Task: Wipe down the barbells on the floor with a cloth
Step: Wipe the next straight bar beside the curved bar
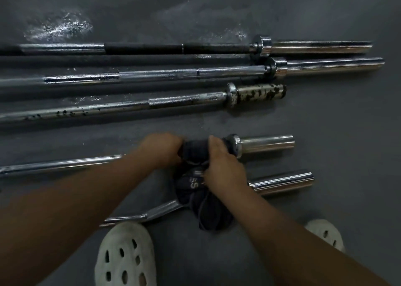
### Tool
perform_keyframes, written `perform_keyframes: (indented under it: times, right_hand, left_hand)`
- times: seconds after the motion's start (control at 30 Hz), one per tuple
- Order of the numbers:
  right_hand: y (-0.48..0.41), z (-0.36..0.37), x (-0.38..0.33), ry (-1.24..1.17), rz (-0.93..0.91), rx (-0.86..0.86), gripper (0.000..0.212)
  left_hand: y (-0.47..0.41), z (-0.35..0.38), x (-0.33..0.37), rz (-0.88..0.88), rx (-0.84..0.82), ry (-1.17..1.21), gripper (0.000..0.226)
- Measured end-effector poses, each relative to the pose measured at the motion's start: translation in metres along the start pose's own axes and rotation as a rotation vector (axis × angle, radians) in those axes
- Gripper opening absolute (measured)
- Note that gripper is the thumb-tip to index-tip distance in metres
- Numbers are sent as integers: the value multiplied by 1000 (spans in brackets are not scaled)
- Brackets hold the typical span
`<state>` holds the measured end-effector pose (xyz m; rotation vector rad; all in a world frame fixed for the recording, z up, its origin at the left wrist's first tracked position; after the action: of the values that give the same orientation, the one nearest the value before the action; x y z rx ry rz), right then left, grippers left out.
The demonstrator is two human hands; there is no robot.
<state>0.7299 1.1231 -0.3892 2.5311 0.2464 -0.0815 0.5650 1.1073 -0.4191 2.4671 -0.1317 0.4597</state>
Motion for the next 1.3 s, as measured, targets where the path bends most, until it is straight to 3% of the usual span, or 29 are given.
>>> perform_keyframes:
  times: [0.07,0.1,0.17,0.2,0.23,0.27,0.33,0.4,0.5,0.57,0.63,0.7,0.73,0.8,0.9,0.93,1.03,1.07,1.13,1.2,1.27,1.3]
  right_hand:
    - [-1,-1,3,21,120,17,91]
    - [4,3,-7,34,123,-7,97]
    - [14,17,-31,38,38,-82,107]
    - [15,19,-37,37,-17,-105,105]
    - [14,16,-35,25,-60,-107,97]
    - [8,9,-27,0,-69,-87,87]
    - [-3,-1,-7,-28,17,-9,71]
    - [-1,1,-12,8,126,47,73]
    - [14,23,-41,83,56,-28,91]
    - [11,18,-34,69,-43,-40,85]
    - [-3,1,-6,0,26,15,73]
    - [-6,-2,3,-14,141,37,75]
    - [-1,2,-5,12,154,34,80]
    - [13,17,-30,82,60,-9,93]
    - [13,18,-26,106,-100,-68,95]
    - [6,9,-13,75,-73,-40,91]
    - [0,2,5,38,106,14,88]
    - [6,8,-5,56,101,18,90]
    - [16,22,-30,104,-27,-6,96]
    - [17,24,-31,126,-151,-42,97]
    - [3,9,-7,84,-105,-10,90]
    - [-2,4,4,69,-36,11,88]
  left_hand:
    - [20,13,12,8,236,-238,35]
    - [21,20,13,0,229,-218,33]
    - [6,16,5,28,54,13,29]
    - [-2,16,-3,17,-109,171,24]
    - [-6,13,-7,6,-166,229,22]
    - [-5,6,-6,12,-140,184,24]
    - [9,0,-1,3,86,-127,32]
    - [28,16,12,-5,224,-226,37]
    - [7,16,2,9,-24,53,32]
    - [-8,10,-8,14,-196,264,30]
    - [-6,3,-7,38,-66,77,38]
    - [20,10,13,64,230,-255,39]
    - [32,16,22,38,267,-268,37]
    - [22,14,22,55,172,-189,32]
    - [-6,8,1,-4,-155,257,23]
    - [-8,5,0,5,-144,253,24]
    - [17,14,11,15,185,-227,35]
    - [23,20,15,9,231,-233,33]
    - [12,18,11,30,101,-32,30]
    - [-4,13,-1,4,-140,277,26]
    - [-3,5,-2,14,-101,163,28]
    - [2,5,-1,14,30,-10,31]
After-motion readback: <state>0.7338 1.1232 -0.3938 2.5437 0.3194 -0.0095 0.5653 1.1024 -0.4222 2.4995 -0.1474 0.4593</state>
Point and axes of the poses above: each hand's wrist, its own y-axis away from the middle knuckle, its own z-axis out of the palm, x = y × z, the point moved 5 cm from there along -y, towards the middle knuckle, and after that the axes turned 10 degrees about z, right-handed, at the moved point
